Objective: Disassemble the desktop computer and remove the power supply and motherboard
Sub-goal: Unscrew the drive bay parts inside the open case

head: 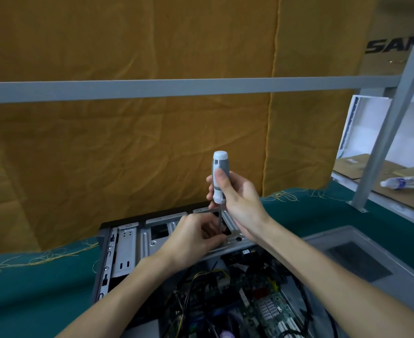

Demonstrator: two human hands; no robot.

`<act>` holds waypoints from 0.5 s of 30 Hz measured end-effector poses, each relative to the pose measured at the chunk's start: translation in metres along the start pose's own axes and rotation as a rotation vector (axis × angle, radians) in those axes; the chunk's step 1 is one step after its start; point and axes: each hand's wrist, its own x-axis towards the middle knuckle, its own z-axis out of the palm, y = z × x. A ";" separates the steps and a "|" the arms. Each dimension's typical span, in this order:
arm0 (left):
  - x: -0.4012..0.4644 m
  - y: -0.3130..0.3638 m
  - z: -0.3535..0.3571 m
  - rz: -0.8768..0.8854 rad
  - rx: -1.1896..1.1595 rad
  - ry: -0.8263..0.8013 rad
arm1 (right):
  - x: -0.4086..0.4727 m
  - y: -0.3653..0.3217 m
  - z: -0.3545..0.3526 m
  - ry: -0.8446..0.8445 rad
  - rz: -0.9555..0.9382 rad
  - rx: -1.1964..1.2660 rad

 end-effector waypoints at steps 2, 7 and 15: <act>-0.001 -0.001 -0.003 0.010 0.005 -0.039 | 0.000 -0.002 -0.001 -0.031 0.036 0.014; -0.001 -0.001 -0.001 -0.017 0.005 -0.007 | -0.001 -0.005 -0.001 -0.033 0.029 0.045; 0.002 -0.006 -0.004 0.038 0.166 -0.071 | 0.003 -0.004 -0.003 -0.040 0.052 0.133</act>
